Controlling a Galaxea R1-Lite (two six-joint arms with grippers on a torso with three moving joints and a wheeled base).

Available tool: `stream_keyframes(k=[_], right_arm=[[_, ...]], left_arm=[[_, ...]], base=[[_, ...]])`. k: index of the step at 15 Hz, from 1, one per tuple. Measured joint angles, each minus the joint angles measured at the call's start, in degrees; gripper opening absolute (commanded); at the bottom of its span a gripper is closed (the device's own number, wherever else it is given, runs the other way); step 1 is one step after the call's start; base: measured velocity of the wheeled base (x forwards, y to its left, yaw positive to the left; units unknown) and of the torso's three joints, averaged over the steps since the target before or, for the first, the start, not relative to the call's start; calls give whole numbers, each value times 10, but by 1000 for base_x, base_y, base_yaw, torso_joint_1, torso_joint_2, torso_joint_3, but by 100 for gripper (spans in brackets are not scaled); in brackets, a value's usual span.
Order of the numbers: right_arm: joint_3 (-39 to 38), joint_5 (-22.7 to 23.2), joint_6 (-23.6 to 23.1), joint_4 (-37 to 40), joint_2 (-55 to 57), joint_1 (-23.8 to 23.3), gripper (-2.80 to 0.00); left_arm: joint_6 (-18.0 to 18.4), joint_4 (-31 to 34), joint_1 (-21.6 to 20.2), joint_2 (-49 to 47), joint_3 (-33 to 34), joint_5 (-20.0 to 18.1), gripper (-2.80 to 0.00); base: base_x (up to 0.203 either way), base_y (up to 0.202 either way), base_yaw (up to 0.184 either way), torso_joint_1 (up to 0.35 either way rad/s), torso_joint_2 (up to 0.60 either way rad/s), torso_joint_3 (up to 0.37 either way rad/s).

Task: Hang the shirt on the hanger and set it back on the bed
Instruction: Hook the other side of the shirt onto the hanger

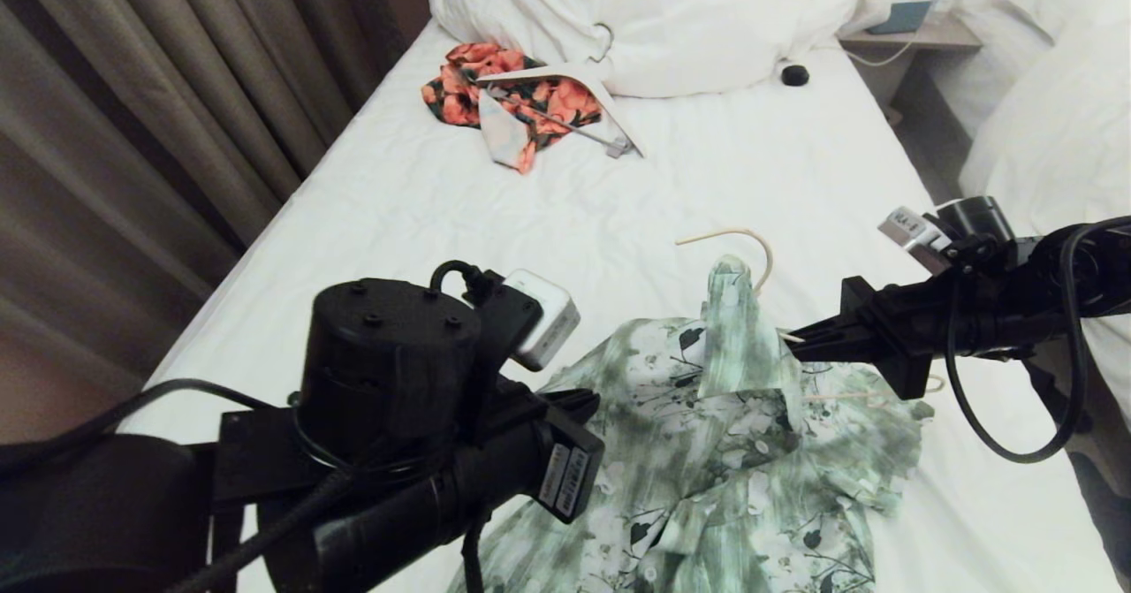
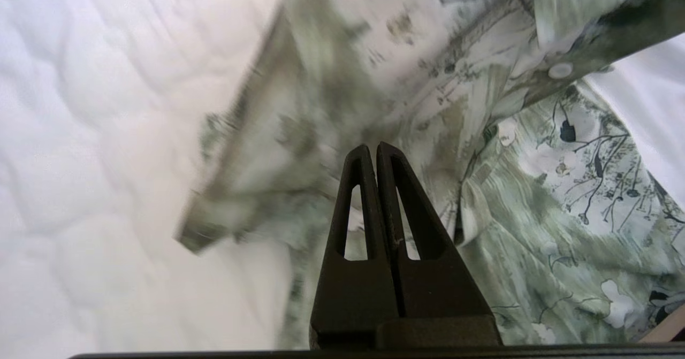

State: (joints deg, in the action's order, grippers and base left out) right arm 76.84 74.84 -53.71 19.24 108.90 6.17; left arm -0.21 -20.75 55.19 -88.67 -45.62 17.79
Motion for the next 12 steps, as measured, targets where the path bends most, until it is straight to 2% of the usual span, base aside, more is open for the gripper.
stream_keyframes(k=[1,3,5,9,12], right_arm=[[1,0,0,0,0,0,-280],[3,0,0,0,1,0,-280],[4,0,0,0,3,0,-280],[7,7,-4,-1,11,0,-280],[8,44,-2,-23,18,2,-280]], left_arm=[[9,-1,-16,7,3,-29,-280],[26,-5,-49,14,7,-111,-280],[33,-32,-66,2,8,-157,-280],[82,-151,-87,-70,0,-182,-280],[89,-166,-102,-85,-6,-194,-280]], base=[[0,0,0,0,0,0],[0,0,0,0,0,0],[0,0,0,0,0,0],[0,0,0,0,0,0],[0,0,0,0,0,0]])
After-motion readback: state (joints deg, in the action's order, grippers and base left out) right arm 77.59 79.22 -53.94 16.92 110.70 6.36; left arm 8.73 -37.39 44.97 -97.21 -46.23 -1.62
